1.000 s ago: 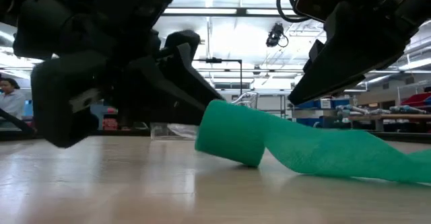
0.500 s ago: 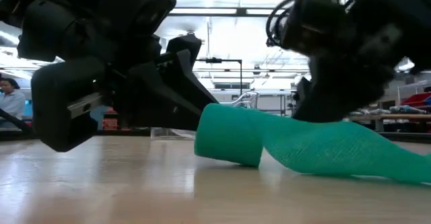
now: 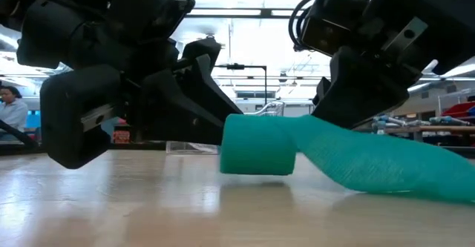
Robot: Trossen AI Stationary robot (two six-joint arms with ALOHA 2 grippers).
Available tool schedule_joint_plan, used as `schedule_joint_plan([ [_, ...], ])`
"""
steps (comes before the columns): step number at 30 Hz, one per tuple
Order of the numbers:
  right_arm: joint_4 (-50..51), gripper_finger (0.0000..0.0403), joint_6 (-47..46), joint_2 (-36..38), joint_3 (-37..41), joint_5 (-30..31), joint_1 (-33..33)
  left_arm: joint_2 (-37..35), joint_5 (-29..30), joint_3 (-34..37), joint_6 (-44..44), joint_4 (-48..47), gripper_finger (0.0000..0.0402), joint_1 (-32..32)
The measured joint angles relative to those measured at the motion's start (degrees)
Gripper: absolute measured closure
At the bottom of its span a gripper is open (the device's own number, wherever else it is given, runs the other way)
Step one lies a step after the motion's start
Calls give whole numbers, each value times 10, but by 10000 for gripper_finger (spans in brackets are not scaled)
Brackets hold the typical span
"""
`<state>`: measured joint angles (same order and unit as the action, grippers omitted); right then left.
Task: Roll bandage
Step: Roll the green bandage
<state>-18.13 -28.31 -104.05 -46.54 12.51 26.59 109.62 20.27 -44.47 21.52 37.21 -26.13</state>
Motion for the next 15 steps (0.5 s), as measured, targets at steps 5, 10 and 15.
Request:
schedule_joint_plan([
  [5, -6, 345, -2, 0, 0, -2, -1, 0, 0, 0, -11, 13, 287, 0],
  [10, -7, 345, -20, 0, 0, -3, -1, 0, 10, 0, -25, 29, 342, 0],
  [15, 23, 346, -22, 12, 0, -3, -1, 0, 11, 0, -50, 28, 388, 0],
])
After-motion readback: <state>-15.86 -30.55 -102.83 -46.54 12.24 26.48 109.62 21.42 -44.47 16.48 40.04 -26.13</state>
